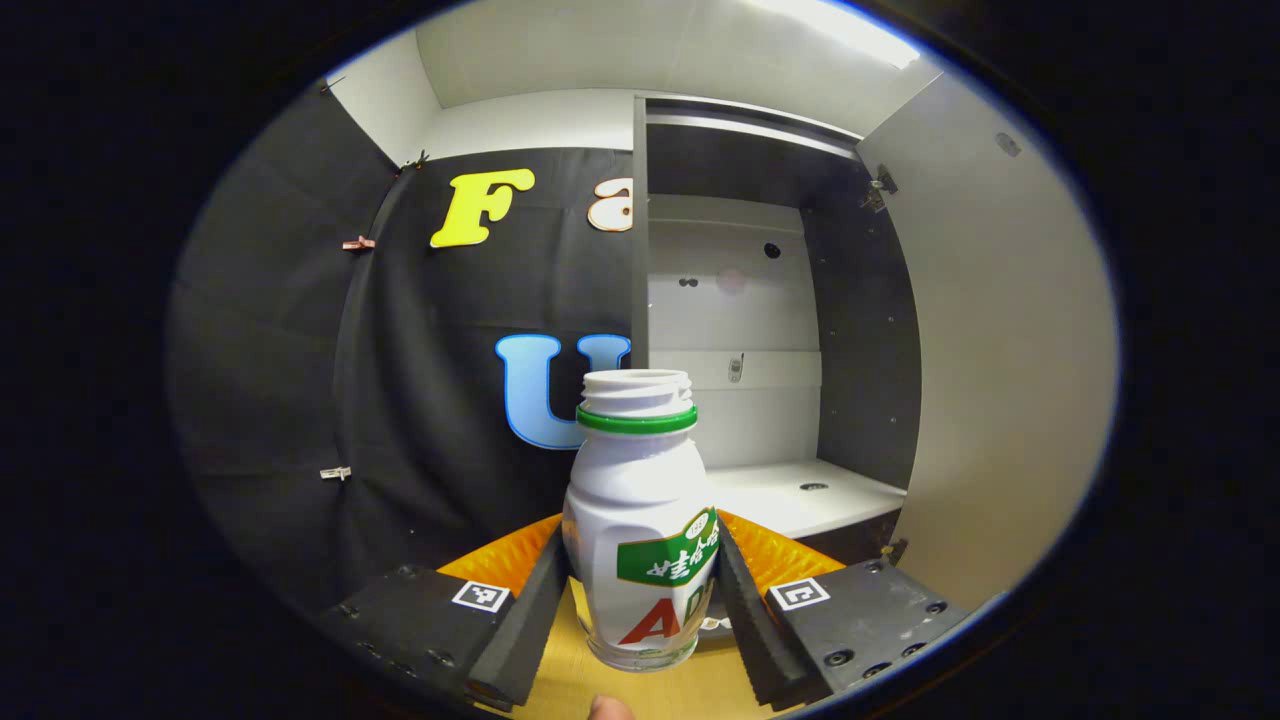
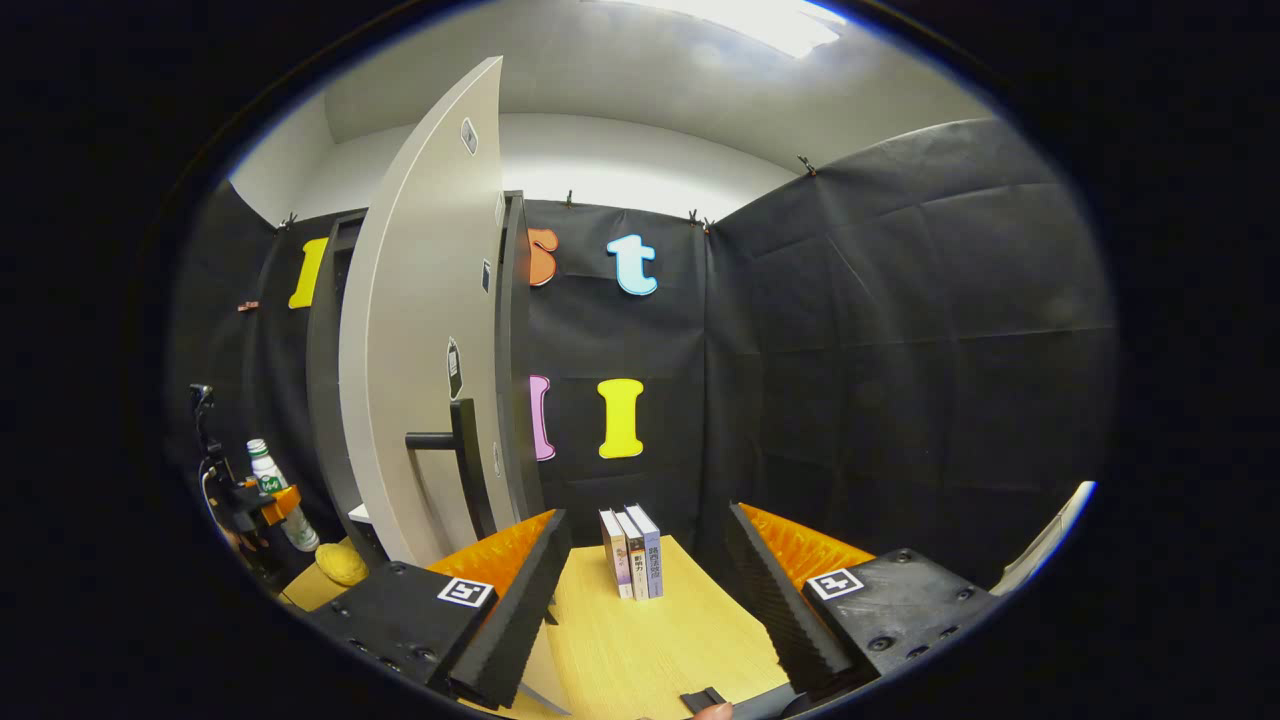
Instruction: Open the cabinet door with the right hand, grasp the bottle in the cabinet with the left hand and place it on the coaster, then close the cabinet door with the right hand.
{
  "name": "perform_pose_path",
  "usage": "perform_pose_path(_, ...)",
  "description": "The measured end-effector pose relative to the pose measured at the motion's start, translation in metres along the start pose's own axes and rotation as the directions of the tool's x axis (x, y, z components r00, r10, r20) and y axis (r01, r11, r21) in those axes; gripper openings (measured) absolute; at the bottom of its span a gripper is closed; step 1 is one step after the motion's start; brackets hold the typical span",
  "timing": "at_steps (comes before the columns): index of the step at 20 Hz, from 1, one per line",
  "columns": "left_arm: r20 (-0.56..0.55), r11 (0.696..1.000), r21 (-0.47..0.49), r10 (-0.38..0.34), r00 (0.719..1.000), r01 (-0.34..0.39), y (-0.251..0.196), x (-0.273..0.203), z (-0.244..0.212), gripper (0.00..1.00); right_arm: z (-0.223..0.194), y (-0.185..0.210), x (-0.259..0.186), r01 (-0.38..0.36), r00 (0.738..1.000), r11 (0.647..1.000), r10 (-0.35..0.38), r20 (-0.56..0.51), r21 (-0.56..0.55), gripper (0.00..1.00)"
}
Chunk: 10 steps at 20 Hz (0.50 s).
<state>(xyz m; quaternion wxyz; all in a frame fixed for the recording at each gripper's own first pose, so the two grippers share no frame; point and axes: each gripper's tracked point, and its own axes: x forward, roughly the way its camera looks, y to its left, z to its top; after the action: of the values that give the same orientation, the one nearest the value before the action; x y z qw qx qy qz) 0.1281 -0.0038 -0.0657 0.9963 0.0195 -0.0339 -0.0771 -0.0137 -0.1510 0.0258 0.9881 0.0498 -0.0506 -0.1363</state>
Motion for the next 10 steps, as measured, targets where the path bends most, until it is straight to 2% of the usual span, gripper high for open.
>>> perform_pose_path(6,-0.031,1.0,0.008,-0.025,0.999,0.025,0.022,-0.036,-0.077,0.8,0.009,-0.008,0.008,0.052,0.998,0.998,-0.053,0.02,0.025,0.98)
perform_pose_path(10,-0.036,0.998,0.015,-0.065,0.997,0.065,0.02,-0.06,-0.117,0.8,0.01,-0.011,0.003,0.08,0.996,0.997,-0.081,0.026,0.007,0.98)
